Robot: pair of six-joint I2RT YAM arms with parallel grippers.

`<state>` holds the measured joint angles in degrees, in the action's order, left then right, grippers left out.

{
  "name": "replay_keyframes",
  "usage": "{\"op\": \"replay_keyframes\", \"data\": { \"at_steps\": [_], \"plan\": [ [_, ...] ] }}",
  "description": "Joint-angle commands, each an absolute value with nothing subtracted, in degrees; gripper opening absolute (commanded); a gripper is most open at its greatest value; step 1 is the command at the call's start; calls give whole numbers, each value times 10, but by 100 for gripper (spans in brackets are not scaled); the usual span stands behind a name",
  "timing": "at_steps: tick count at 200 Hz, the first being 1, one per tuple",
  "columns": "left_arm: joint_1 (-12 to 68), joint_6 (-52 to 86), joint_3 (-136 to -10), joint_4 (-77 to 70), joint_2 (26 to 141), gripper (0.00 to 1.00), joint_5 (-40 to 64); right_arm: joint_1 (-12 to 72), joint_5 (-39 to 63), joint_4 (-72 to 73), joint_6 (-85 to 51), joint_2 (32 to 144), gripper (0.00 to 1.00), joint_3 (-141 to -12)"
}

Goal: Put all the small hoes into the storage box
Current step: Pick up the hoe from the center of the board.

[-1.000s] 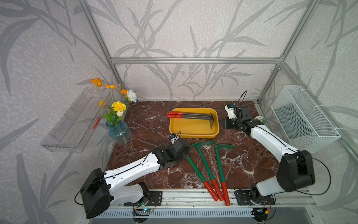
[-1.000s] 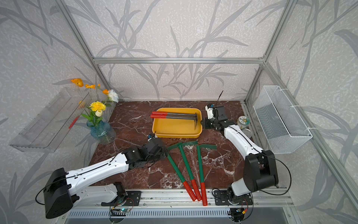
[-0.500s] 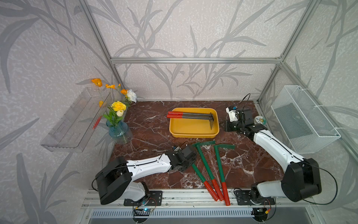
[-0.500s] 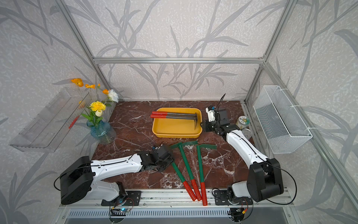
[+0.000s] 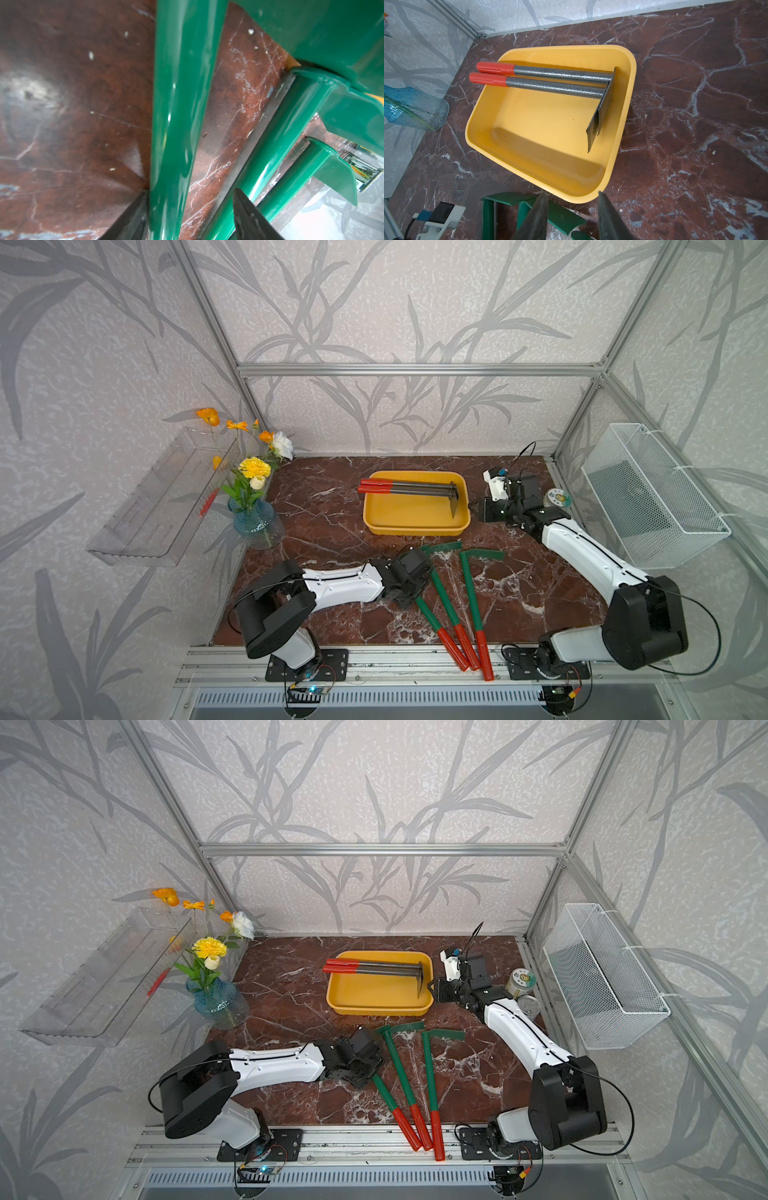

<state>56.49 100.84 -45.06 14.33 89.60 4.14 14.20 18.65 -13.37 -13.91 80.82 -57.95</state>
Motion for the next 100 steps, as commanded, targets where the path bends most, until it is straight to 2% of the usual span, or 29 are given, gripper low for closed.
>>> {"op": "replay_keyframes", "data": {
  "at_steps": [1,39,100],
  "plan": [
    [560,1016,-464,205,915,61,54,137,199,-118,-149,812,40,-569],
    [547,982,-493,306,918,57,63,132,208,-97,-163,809,40,-552],
    [546,977,-494,303,950,45,90,115,228,-63,-178,822,40,-536]
  ]
}}
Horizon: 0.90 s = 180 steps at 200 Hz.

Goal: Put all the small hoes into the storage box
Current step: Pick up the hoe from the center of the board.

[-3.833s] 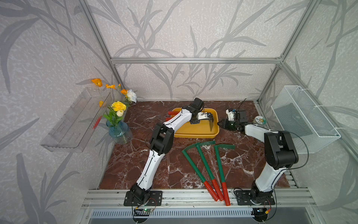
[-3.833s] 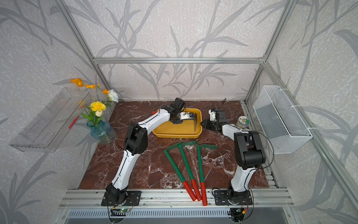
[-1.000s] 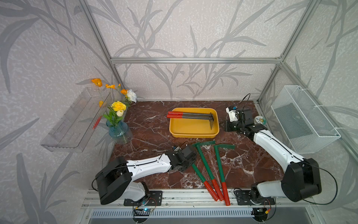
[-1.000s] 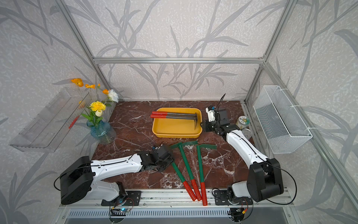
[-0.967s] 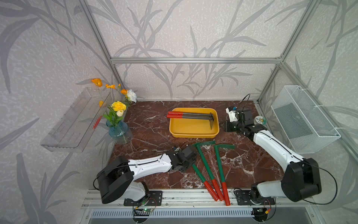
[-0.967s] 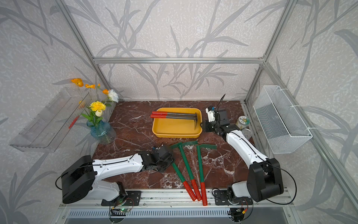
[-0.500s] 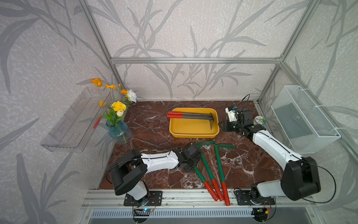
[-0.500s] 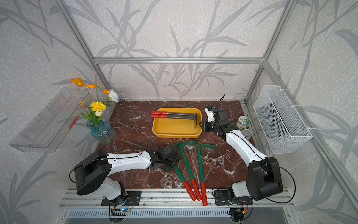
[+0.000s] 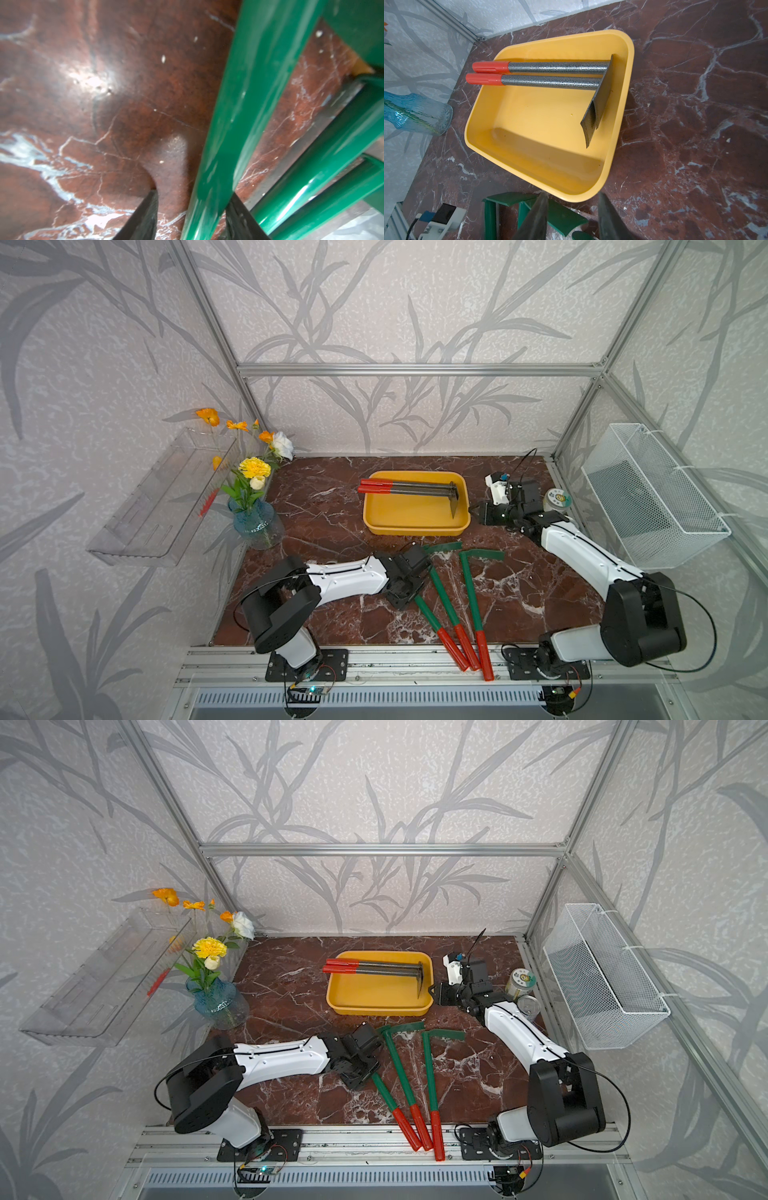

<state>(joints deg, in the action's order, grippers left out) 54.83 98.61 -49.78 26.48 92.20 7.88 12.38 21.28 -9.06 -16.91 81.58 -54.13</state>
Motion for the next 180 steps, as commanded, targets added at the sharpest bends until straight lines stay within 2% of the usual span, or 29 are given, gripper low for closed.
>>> {"op": "replay_keyframes", "data": {
  "at_steps": [1,60,127,180],
  "plan": [
    [546,977,-494,302,951,45,91,115,228,-63,-178,823,40,-536],
    [536,952,-490,294,991,35,115,105,239,-42,-184,837,40,-528],
    [525,942,-491,274,1010,39,124,98,244,-39,-185,844,40,-530],
    [517,930,-460,278,992,19,120,92,249,-34,-189,845,40,-528]
  ]
}}
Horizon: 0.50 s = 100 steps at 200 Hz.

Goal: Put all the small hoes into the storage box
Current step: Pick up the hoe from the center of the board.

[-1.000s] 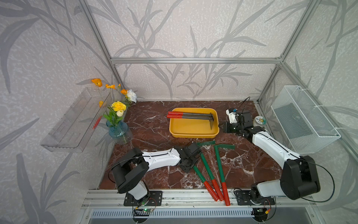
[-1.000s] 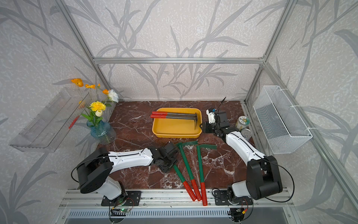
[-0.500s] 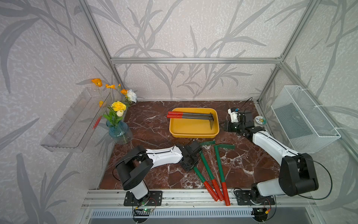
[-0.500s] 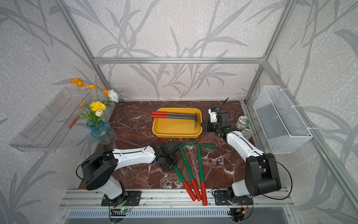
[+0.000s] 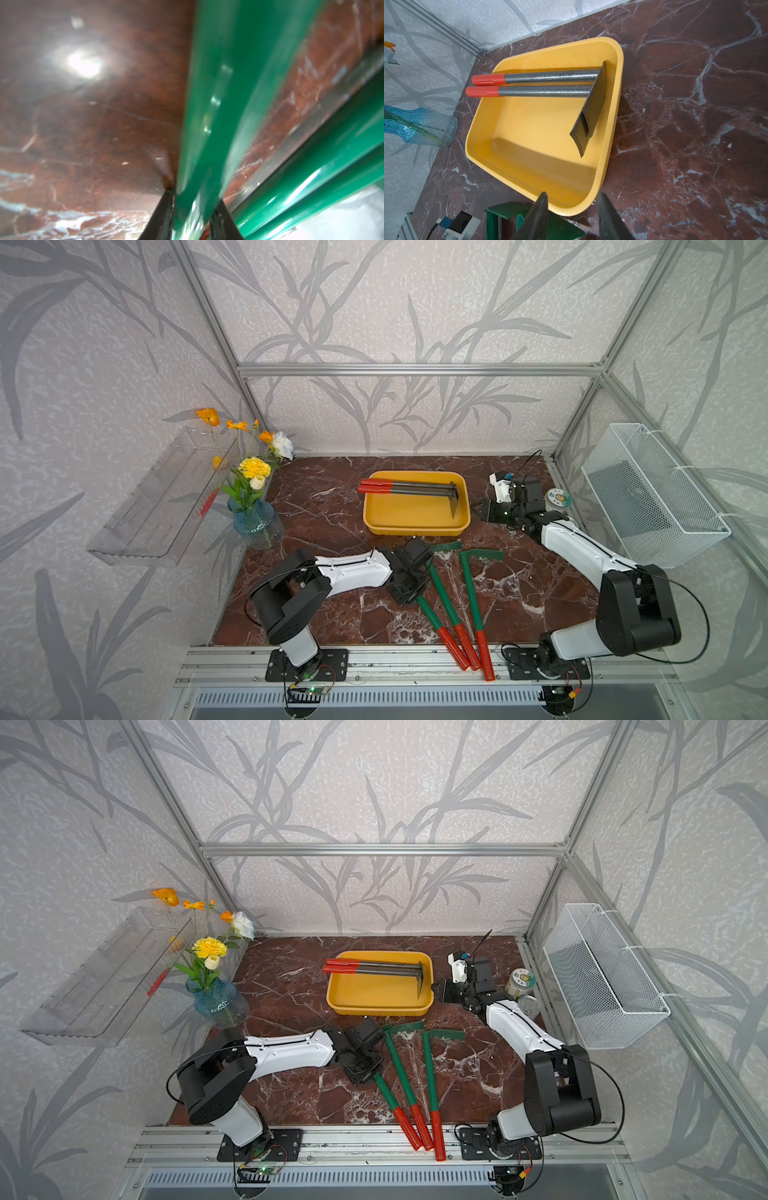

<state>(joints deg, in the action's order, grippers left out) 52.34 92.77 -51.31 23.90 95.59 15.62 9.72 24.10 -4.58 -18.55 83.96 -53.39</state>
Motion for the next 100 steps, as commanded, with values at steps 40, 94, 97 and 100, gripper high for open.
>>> {"op": "replay_keyframes", "data": {
  "at_steps": [40,94,97,100],
  "plan": [
    [505,889,-458,340,946,10,95,90,250,-29,-191,847,40,-528],
    [479,785,-494,501,833,6,19,90,259,-22,-192,865,40,-531],
    [476,775,-497,508,827,6,13,90,259,-22,-191,868,40,-532],
    [474,765,-502,517,820,5,7,90,259,-22,-191,869,40,-533]
  ]
}}
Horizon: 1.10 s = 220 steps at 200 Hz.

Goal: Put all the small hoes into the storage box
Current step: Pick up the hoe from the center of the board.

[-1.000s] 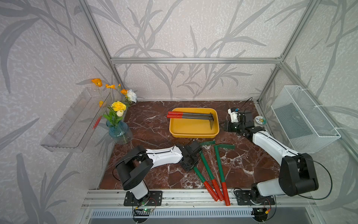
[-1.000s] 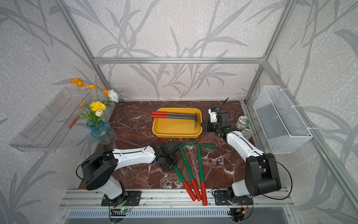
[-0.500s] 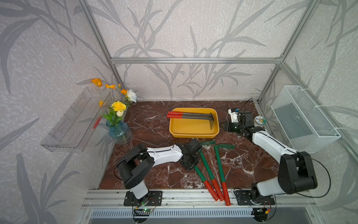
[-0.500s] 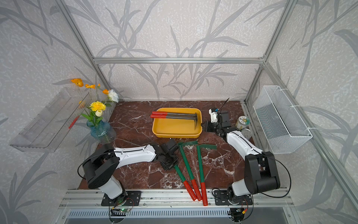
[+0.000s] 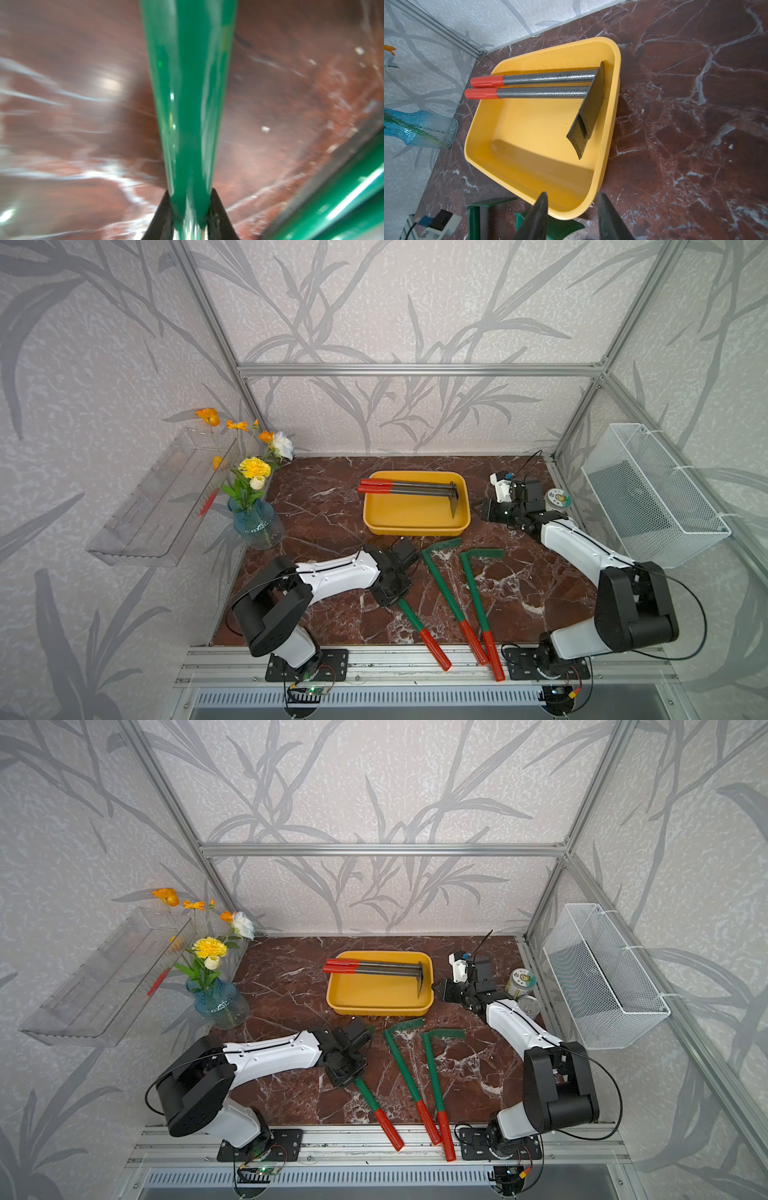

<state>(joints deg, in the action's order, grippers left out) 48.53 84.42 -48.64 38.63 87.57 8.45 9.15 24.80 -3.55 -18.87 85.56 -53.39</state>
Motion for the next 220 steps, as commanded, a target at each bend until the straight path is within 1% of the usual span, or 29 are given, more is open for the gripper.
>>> {"op": "replay_keyframes", "data": {
  "at_steps": [1,14,49,81,94,112,126,137,147,154,170,184,198,220],
  "plan": [
    [472,762,-504,521,818,5,6,90,259,-22,-190,870,40,-534],
    [465,724,-529,561,790,4,-26,90,254,-23,-189,880,40,-540],
    [440,547,-629,618,740,1,-103,90,258,-23,-193,908,40,-560],
    [402,366,-745,677,753,0,-103,90,258,-24,-199,910,40,-558],
    [385,295,-791,698,775,0,-87,90,256,-26,-200,908,40,-557],
    [370,193,-870,736,817,0,-100,90,253,-32,-201,902,40,-561],
    [359,132,-938,767,866,1,-136,90,253,-37,-200,899,40,-564],
    [353,76,-997,799,908,3,-137,90,251,-42,-199,896,40,-565],
    [350,30,-1052,828,943,3,-167,90,248,-46,-197,892,40,-564],
    [345,-2,-1082,839,963,3,-160,90,245,-47,-199,890,40,-563],
    [335,-52,-1141,834,999,4,-172,89,248,-33,-209,891,40,-559],
    [326,-100,-1190,828,1032,7,-134,89,254,-29,-215,899,40,-566],
    [324,-141,-1244,827,1078,7,-164,89,255,-31,-219,908,40,-576],
    [318,-200,-1314,816,1143,6,-161,89,254,-31,-222,915,40,-588]
  ]
}}
